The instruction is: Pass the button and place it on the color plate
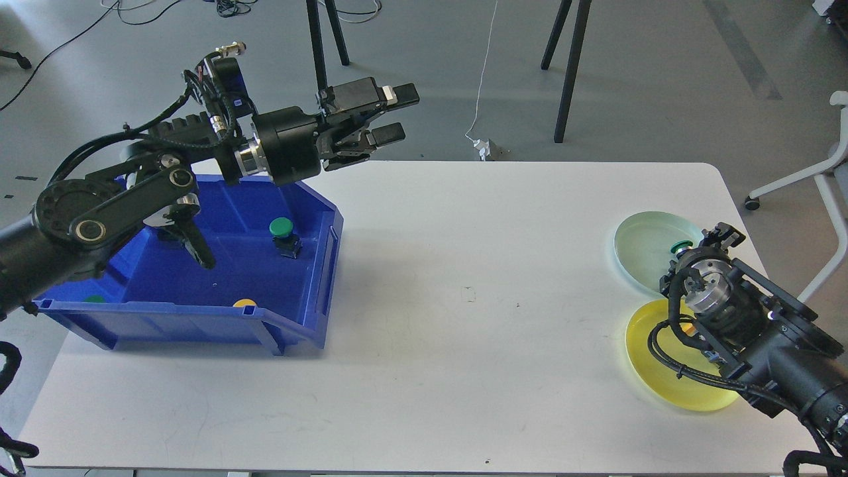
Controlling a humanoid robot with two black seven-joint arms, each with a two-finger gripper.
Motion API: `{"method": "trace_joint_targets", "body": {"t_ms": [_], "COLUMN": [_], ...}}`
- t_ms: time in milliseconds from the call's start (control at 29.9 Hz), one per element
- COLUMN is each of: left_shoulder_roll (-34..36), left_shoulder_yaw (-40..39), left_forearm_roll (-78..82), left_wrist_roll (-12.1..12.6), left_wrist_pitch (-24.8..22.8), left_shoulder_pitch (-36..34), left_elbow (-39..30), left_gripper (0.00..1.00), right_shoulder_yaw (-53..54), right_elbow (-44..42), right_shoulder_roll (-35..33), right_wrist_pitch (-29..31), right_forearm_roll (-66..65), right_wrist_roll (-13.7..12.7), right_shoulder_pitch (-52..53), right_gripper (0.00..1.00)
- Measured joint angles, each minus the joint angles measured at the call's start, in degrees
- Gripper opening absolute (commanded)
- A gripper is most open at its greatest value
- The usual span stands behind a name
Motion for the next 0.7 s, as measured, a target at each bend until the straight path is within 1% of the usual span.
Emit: {"method": "trace_joint_targets", "body": {"t_ms": [67,134,167,234,267,368,434,501,568,702], "left_shoulder_roll": [-0.19,-0.42,-0.50,-0.60,-0.61,-0.47,-0.26,-0.24,-0.23,-0.36], "left_shoulder_yaw": [-0.04,-0.06,-0.06,-0.07,-0.07,-0.08,-0.08,-0.39,-1.60,-6.32], "left_forearm_roll": [-0.74,-2.74,-4.37,-8.72,-11.69,-20.90,-26.01,-29.71,-32.91,-36.77], "left_wrist_roll": [0.00,0.00,0.00,0.00,0.00,0.00,0.00,0.01,0.01,0.01], "left_wrist_pitch": [0.00,0.00,0.00,0.00,0.00,0.00,0.01,0.01,0.02,0.01], "left_shoulder_pitch": [0.03,0.05,0.05,0.05,0.08,1.01,2.17,2.73,3.46,6.44], "left_elbow": [0.52,1.30,1.96,3.50,4.48,7.90,10.61,13.10,15.38,18.41], "left_gripper": [0.98,0.99,0.99,0.99,0.99,0.99,0.99,0.99,0.99,0.99], "right_shoulder_yaw": [-0.02,-0.03,0.00,0.18,0.27,0.52,0.67,0.67,0.28,-0.32], "right_elbow": [4.21,8.95,11.34,15.12,16.36,16.75,15.27,13.80,11.64,7.73], "right_shoulder_roll": [-1.60,-4.23,-5.69,-8.06,-8.95,-9.92,-9.78,-9.47,-8.65,-5.73], "right_wrist_pitch": [0.41,3.67,6.70,14.31,19.15,33.40,43.53,51.43,54.66,55.92], "right_forearm_roll": [-0.61,-1.79,-2.68,-4.26,-4.76,-5.29,-5.20,-4.59,-3.27,0.84], "right_wrist_roll": [0.04,0.08,0.11,0.11,0.11,0.48,1.76,3.40,4.31,4.71], "right_shoulder_pitch": [-0.01,0.00,0.07,0.69,1.15,2.62,3.18,3.72,4.85,6.63], "right_gripper": [1.00,1.00,1.00,1.00,1.00,1.00,1.00,1.00,1.00,1.00]}}
